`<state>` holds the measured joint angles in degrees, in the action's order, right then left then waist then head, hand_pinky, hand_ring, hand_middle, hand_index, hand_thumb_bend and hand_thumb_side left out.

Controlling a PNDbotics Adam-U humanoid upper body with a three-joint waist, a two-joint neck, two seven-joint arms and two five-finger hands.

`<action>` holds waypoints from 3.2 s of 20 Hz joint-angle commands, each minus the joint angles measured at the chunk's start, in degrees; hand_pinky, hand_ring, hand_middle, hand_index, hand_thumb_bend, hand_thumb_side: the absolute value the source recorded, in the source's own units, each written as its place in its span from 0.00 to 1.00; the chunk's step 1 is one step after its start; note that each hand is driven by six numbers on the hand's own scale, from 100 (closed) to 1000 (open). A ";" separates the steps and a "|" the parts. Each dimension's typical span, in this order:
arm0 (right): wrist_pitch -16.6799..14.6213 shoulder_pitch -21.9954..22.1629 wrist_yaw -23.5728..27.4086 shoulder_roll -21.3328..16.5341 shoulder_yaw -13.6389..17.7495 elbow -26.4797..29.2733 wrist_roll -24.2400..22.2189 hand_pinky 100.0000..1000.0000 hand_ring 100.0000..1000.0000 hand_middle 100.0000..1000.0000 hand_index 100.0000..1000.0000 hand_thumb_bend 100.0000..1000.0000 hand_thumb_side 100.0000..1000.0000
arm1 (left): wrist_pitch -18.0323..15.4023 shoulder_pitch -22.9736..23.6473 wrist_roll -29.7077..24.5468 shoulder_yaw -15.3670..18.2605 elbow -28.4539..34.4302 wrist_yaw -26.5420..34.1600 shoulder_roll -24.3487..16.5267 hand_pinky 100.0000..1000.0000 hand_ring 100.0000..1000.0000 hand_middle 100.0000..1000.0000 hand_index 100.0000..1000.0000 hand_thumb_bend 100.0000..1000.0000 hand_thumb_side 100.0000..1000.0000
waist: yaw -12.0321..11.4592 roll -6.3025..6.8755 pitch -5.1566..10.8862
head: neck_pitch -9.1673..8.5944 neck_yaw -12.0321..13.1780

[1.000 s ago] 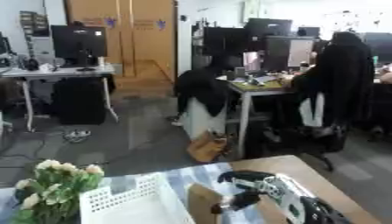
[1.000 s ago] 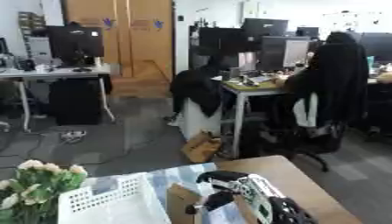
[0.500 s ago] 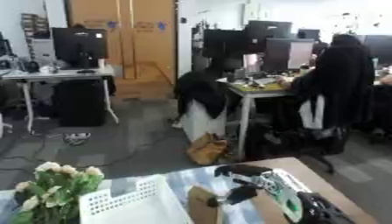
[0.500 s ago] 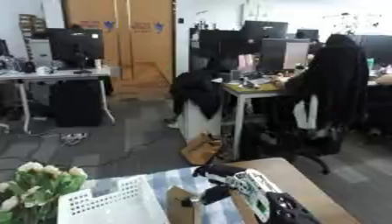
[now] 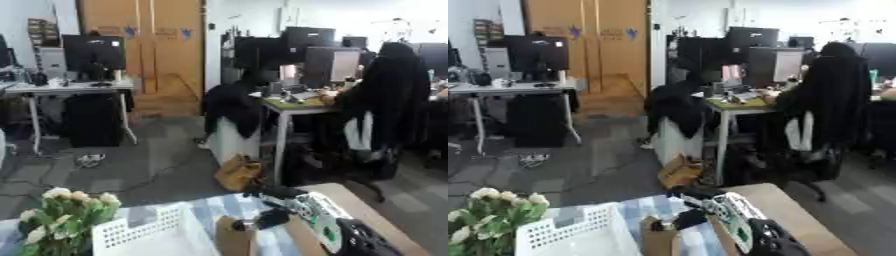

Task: Pick up objects on the table and place them in the box.

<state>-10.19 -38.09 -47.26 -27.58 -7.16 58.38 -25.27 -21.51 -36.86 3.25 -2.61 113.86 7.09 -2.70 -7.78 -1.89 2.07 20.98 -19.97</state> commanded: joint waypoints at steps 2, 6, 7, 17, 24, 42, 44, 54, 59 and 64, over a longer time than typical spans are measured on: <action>0.44 -1.70 -0.89 -1.12 0.08 0.04 0.72 1.00 1.00 1.00 1.00 0.72 0.87 | -0.17 -1.45 -0.16 0.00 0.73 0.26 0.17 0.76 0.97 0.88 0.99 0.00 0.82 | -0.09 0.46 -0.68 | -0.97 -0.11; 0.91 -1.96 -1.60 -0.84 0.04 -0.49 0.90 1.00 1.00 1.00 1.00 0.71 0.87 | -0.23 -1.57 -0.14 0.02 0.73 0.28 0.28 0.76 0.97 0.88 0.99 0.00 0.82 | -0.22 0.51 -0.79 | -1.44 0.03; 1.06 -2.02 -1.73 -0.78 0.05 -0.61 1.00 1.00 1.00 1.00 1.00 0.71 0.87 | -0.24 -1.59 -0.13 0.03 0.73 0.28 0.29 0.76 0.97 0.88 0.99 0.00 0.82 | -0.25 0.52 -0.80 | -1.53 0.07; 2.25 -2.45 -2.30 -0.23 0.03 -1.47 0.92 1.00 1.00 1.00 1.00 0.71 0.86 | -0.31 -1.74 0.00 0.07 0.73 0.28 0.38 0.76 0.97 0.88 0.99 0.00 0.82 | -0.41 0.60 -0.99 | -2.23 0.39; 2.59 -2.52 -2.75 0.31 -0.10 -2.09 0.44 1.00 1.00 1.00 1.00 0.72 0.83 | -0.32 -1.82 0.06 0.13 0.73 0.25 0.48 0.76 0.97 0.88 0.99 0.00 0.82 | -0.50 0.68 -1.08 | -1.93 0.44; 2.07 -1.51 -4.21 1.54 0.05 -4.94 -1.27 1.00 1.00 1.00 1.00 0.72 0.79 | -0.45 -2.16 0.08 0.22 0.73 0.15 0.64 0.75 0.97 0.88 0.99 0.00 0.81 | -0.60 0.91 -1.52 | -2.72 0.19; 1.99 -1.42 -4.47 1.58 0.04 -5.12 -1.06 1.00 1.00 1.00 1.00 0.72 0.79 | -0.48 -2.22 0.10 0.24 0.73 0.14 0.69 0.75 0.97 0.88 0.99 0.00 0.82 | -0.60 0.95 -1.62 | -2.90 0.22; 1.04 -1.21 -4.93 1.65 0.65 -6.19 0.21 1.00 1.00 1.00 1.00 0.57 0.89 | -0.57 -2.47 0.17 0.32 0.73 0.09 0.84 0.75 0.97 0.88 0.99 0.00 0.82 | -0.65 1.23 -2.04 | -2.49 -0.09; 1.01 -1.26 -4.96 1.63 1.09 -7.14 0.50 1.00 1.00 1.00 1.00 0.57 0.89 | -0.61 -2.57 0.10 0.29 0.73 0.13 0.92 0.75 0.97 0.88 0.99 0.00 0.82 | -0.86 1.31 -2.20 | -2.41 -0.73; 1.32 -1.39 -4.24 1.72 1.22 -7.67 -0.11 1.00 1.00 1.00 1.00 0.58 0.88 | -0.64 -2.65 0.06 0.29 0.73 0.15 0.99 0.75 0.97 0.88 0.99 0.00 0.82 | -1.00 1.33 -2.28 | -2.37 -1.21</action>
<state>-8.98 -38.27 -51.87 -24.97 -6.42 50.45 -25.26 -21.98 -38.35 3.33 -2.60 113.86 7.10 -1.95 -8.75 -1.49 0.32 18.47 -20.98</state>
